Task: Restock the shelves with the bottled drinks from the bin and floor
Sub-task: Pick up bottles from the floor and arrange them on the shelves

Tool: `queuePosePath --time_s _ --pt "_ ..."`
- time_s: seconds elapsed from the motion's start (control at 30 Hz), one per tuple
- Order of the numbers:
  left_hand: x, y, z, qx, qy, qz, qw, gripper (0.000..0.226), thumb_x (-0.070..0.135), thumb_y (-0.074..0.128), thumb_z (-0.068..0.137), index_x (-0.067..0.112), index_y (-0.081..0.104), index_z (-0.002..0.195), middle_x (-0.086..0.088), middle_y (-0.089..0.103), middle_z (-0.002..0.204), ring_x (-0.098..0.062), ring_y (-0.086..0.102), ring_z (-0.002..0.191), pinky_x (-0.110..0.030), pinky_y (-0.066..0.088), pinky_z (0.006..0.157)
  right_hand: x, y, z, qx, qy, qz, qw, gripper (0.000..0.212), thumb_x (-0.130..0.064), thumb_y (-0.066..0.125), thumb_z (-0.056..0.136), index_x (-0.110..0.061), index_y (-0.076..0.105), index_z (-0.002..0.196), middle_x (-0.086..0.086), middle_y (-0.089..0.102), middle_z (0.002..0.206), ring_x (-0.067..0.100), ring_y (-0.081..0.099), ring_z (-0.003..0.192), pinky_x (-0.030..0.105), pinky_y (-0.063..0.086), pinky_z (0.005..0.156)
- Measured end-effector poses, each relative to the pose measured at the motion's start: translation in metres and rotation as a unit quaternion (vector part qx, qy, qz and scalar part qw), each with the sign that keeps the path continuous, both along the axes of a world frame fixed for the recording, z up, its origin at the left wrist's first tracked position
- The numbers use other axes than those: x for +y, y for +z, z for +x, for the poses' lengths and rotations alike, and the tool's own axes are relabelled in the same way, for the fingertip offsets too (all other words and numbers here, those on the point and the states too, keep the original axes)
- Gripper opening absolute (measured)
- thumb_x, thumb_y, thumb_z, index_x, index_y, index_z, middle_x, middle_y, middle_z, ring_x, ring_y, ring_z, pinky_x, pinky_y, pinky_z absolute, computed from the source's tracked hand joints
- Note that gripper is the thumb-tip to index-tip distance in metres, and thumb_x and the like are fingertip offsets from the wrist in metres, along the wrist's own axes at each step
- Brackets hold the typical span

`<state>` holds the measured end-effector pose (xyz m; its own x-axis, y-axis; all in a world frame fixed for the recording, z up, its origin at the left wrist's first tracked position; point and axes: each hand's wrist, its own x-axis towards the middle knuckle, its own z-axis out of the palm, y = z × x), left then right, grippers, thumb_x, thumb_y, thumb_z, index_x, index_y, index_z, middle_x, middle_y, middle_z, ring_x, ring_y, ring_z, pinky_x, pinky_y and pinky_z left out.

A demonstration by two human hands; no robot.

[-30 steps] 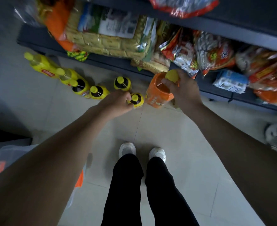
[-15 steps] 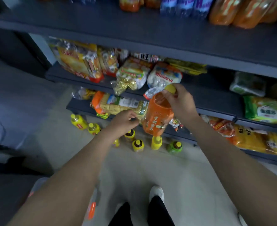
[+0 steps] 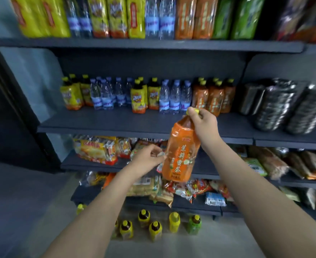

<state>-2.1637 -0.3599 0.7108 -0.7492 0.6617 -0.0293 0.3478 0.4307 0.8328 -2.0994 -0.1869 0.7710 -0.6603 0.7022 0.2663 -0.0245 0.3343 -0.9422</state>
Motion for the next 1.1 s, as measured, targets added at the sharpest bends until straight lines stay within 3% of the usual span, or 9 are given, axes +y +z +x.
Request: queuePosePath --time_s 0.07,0.17,0.33,0.57,0.8,1.1 --pt "0.001 0.019 0.005 -0.014 -0.006 0.029 0.999 0.026 0.025 0.064 0.087 0.012 0.058 0.11 0.004 0.058 0.102 -0.013 0.056 0.1 -0.022 0.042 0.081 -0.003 0.024 0.007 0.008 -0.01 0.019 1.0 0.042 -0.04 0.055 0.092 0.001 0.062 0.089 0.022 0.061 0.077 0.026 0.054 0.069 0.036 0.043 0.064" --pt "0.006 0.045 0.013 -0.033 -0.016 0.066 0.997 0.026 0.028 0.064 0.087 0.015 0.058 0.108 0.006 0.06 0.102 -0.012 0.058 0.1 -0.022 0.047 0.08 -0.005 0.054 0.021 0.024 -0.02 0.052 0.998 0.033 -0.038 0.053 0.093 -0.008 0.065 0.096 0.025 0.067 0.093 0.028 0.062 0.074 0.037 0.05 0.069" --pt "0.027 0.078 0.022 -0.035 -0.027 0.093 0.995 0.024 0.033 0.063 0.087 0.022 0.059 0.108 0.006 0.06 0.11 -0.011 0.057 0.104 -0.033 0.049 0.092 0.011 0.085 0.035 0.058 -0.029 0.074 0.995 0.025 -0.037 0.053 0.094 -0.014 0.065 0.094 -0.002 0.066 0.079 0.01 0.061 0.073 0.021 0.046 0.063" --pt "0.074 0.096 0.032 -0.021 -0.049 0.099 0.994 0.022 0.034 0.062 0.087 0.024 0.058 0.106 0.007 0.06 0.112 -0.012 0.057 0.108 -0.036 0.048 0.097 0.061 0.094 0.043 0.078 -0.018 0.059 0.995 0.027 -0.04 0.054 0.092 -0.016 0.066 0.095 0.006 0.071 0.087 0.019 0.068 0.084 0.036 0.055 0.08" --pt "0.149 0.085 0.036 -0.042 -0.039 0.087 0.995 0.022 0.033 0.064 0.086 0.024 0.059 0.105 0.005 0.06 0.111 -0.012 0.056 0.107 -0.038 0.048 0.098 0.135 0.086 0.043 0.066 0.007 0.056 0.996 0.027 -0.04 0.055 0.092 -0.016 0.063 0.101 0.004 0.07 0.095 0.018 0.066 0.092 0.038 0.054 0.086" --pt "0.24 0.06 0.036 -0.065 -0.043 0.064 0.995 0.021 0.03 0.065 0.086 0.02 0.059 0.104 0.007 0.062 0.103 -0.01 0.057 0.101 -0.033 0.05 0.092 0.222 0.062 0.038 0.066 0.013 0.045 0.997 0.031 -0.033 0.057 0.092 -0.008 0.064 0.11 0.0 0.068 0.096 0.009 0.064 0.09 0.014 0.047 0.072"
